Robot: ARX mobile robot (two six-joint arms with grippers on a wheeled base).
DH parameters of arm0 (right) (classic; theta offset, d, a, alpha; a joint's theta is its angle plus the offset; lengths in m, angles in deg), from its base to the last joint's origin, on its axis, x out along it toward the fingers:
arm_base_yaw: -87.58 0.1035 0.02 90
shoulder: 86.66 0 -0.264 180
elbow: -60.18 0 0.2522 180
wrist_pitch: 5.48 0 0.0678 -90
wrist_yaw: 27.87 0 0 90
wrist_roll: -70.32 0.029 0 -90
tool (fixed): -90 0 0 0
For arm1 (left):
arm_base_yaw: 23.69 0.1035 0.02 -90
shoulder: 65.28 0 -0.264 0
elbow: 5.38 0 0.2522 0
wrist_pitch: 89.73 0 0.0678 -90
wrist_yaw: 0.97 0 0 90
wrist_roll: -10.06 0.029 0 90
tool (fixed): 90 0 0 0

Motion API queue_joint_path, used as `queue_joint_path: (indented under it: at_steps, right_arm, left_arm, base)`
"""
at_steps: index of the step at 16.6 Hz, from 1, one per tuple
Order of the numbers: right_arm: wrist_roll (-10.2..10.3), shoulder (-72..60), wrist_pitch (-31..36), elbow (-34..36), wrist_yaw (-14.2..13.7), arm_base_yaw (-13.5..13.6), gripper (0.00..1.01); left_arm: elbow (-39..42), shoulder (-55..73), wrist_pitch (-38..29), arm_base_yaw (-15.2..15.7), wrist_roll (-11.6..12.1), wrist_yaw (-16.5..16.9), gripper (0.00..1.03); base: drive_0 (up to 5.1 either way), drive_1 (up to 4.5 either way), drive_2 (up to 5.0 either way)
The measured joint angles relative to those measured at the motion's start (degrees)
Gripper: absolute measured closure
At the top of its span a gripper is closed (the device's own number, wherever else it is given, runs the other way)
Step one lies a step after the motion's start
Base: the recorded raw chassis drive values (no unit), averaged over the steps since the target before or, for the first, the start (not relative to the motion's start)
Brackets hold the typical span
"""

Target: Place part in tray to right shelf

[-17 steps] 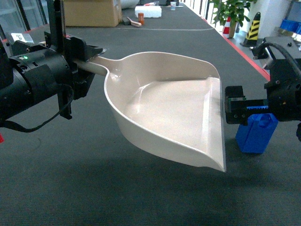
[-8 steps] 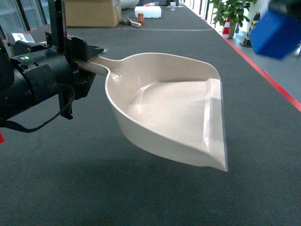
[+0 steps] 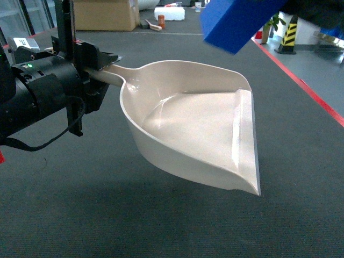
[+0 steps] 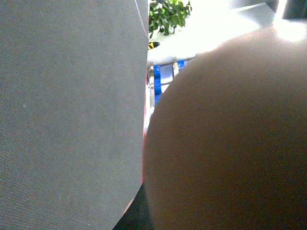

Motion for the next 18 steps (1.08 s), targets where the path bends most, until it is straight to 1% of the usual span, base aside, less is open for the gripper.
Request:
queue_joint_path:
  at_steps: [1,2,3,4,5,6,7,8,9,10,11,12,13,14,15,16,17,18]
  right_arm:
    - [0.11,-3.72,2.36,-0.04,-1.22,3.19,0.55]
    - [-0.37,-7.45,2.21,-0.83,-2.82,5.88,0.55]
    - [-1.22,-10.80,3.43,-1.84,-4.42,7.34,0.55]
    - [-3.30,-14.29,4.37,-3.56,-5.70,8.20,0.44]
    - [-5.11,-15.78,6.19,-4.11,-7.50,8.22,0.35]
    - [-7.19,-15.82,8.20,-3.96,-9.44,7.63,0.23]
    - [-9.49,-14.03,12.79,-2.75,-11.93,6.36,0.13]
    - [-12.33,-10.95,18.38,-0.66,-14.88,5.14,0.02]
    - [-15.06,-8.09,24.06,1.57,-17.25,4.22,0.02]
    - [-19.82,-4.83,30.62,4.76,-18.82,2.78,0.04]
    - [-23.65,-1.86,35.67,8.70,-18.95,0.90,0.03]
    - [-27.12,0.92,39.39,13.18,-18.60,-1.38,0.03]
    - [-29.38,5.03,39.82,18.51,-16.87,-4.94,0.03]
    - [-30.71,9.09,39.76,23.08,-15.56,-8.39,0.03]
    - [-30.77,14.01,36.54,27.45,-14.45,-11.91,0.03]
    - [-30.80,19.52,33.40,33.05,-14.38,-15.34,0.03]
    - [-29.88,24.02,30.08,37.70,-12.09,-17.38,0.03]
    - [-28.37,26.60,28.68,40.74,-9.75,-17.62,0.03]
  left_arm:
    - [0.00,0.00,0.02,0.00,0.02,-0.02,0.88]
    - [0.00,0.00,0.02,0.00,0.00,0.02,0.88]
    - [0.00,0.00,0.02,0.00,0.02,0.00,0.88]
    - [0.00,0.00,0.00,0.00,0.00,0.02,0.88]
    - [0.00,0.00,0.15,0.00,0.09,0.02,0.88]
    - [0.00,0.00,0.20,0.04,-0.02,-0.02,0.88]
    - [0.00,0.00,0.24,0.11,0.24,-0.22,0.88]
    - [0.00,0.00,0.15,0.09,0.15,-0.02,0.88]
    - [0.00,0.00,0.15,0.00,0.13,-0.02,0.88]
    - [0.00,0.00,0.20,0.00,0.15,-0.02,0.88]
    - [0.00,0.00,0.20,0.00,0.15,0.00,0.88]
    - [0.00,0.00,0.17,0.00,0.13,0.00,0.88]
    - [0.00,0.00,0.22,0.00,0.15,0.00,0.88]
    - [0.00,0.00,0.20,0.00,0.15,-0.04,0.88]
    - [0.00,0.00,0.20,0.04,0.15,-0.09,0.89]
    - [0.00,0.00,0.20,-0.02,0.13,-0.02,0.89]
    - [0.00,0.00,0.20,0.00,0.15,-0.02,0.89]
    - [0.00,0.00,0.20,0.00,0.13,0.00,0.89]
  base:
    - [0.0,0.00,0.0]
    - [0.0,0.00,0.0]
    - [0.0,0.00,0.0]
    - [0.0,0.00,0.0]
    - [0.0,0.00,0.0]
    - [0.0,0.00,0.0]
    - [0.0,0.00,0.0]
    - [0.0,0.00,0.0]
    - [0.0,0.00,0.0]
    - [0.0,0.00,0.0]
    - [0.0,0.00,0.0]
    - [0.0,0.00,0.0]
    - [0.0,0.00,0.0]
    - [0.0,0.00,0.0]
    - [0.0,0.00,0.0]
    - [0.0,0.00,0.0]
    - [0.0,0.00,0.0]
    - [0.0,0.00,0.0]
